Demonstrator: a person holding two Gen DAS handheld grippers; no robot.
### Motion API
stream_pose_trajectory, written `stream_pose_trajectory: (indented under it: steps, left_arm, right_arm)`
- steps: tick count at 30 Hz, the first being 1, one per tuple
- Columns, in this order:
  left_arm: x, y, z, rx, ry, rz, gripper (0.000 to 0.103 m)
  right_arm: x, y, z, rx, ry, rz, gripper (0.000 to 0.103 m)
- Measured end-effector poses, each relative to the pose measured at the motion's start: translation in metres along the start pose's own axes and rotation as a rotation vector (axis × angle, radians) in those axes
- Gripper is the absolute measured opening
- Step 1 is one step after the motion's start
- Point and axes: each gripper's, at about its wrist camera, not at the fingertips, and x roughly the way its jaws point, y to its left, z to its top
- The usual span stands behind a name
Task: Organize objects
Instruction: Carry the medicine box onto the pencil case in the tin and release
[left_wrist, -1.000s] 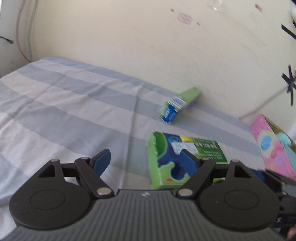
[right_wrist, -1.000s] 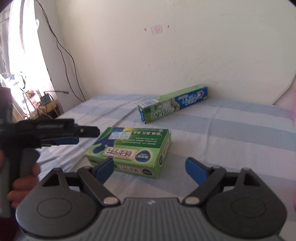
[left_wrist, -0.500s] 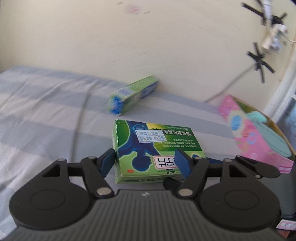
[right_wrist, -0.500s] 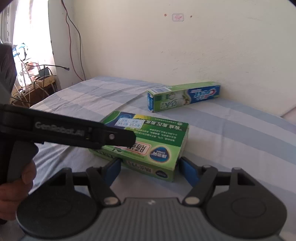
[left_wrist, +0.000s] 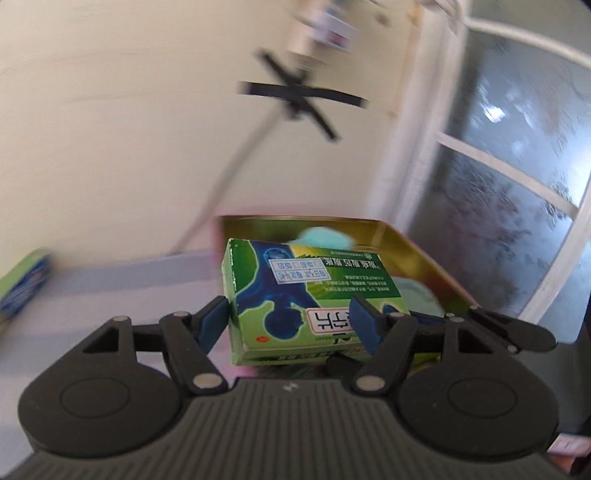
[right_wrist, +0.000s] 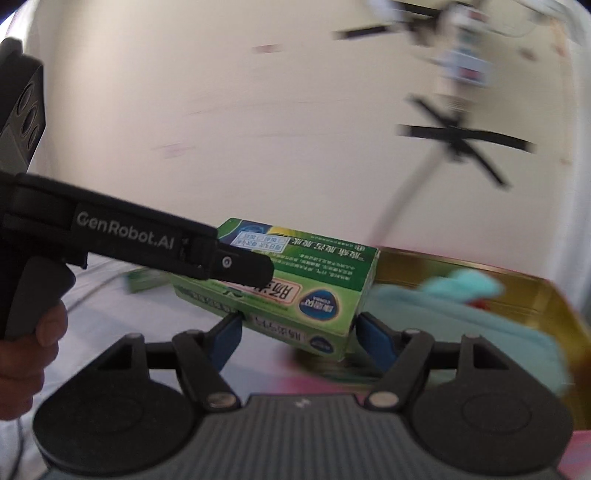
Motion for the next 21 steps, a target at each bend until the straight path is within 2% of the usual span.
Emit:
stream_pose_trajectory:
  steps: [4, 6, 9, 10, 11, 16, 21]
  left_arm:
    - [0.057, -0.036, 0.016, 0.034, 0.068, -0.048, 0.074]
    - [0.076, -0.047, 0.018, 0.051, 0.085, -0.032, 0.075]
    - [0.087, -0.053, 0.016, 0.062, 0.063, 0.045, 0.082]
    - [0.085, -0.052, 0.015, 0.055, 0.044, 0.066, 0.084]
    - [0.082, -0.049, 0.014, 0.053, 0.031, 0.077, 0.084]
    - [0.057, -0.034, 0.007, 0.049, -0.019, 0.158, 0.085]
    - [0.011, -0.014, -0.015, 0.062, -0.083, 0.243, 0.085]
  right_arm:
    - [0.005, -0.068, 0.006, 0.098, 0.045, -0.074, 0.071]
    - [0.016, -0.094, 0.007, 0.134, 0.076, -0.12, 0.07]
    - [0.035, -0.122, 0.009, 0.186, 0.108, -0.219, 0.069]
    - [0.038, -0.129, 0.008, 0.198, 0.104, -0.263, 0.07]
    - [0.039, -0.134, 0.006, 0.209, 0.094, -0.275, 0.075]
    - [0.027, -0.133, -0.01, 0.249, 0.012, -0.292, 0.076]
    - [0.002, -0.113, -0.028, 0.273, -0.084, -0.265, 0.076]
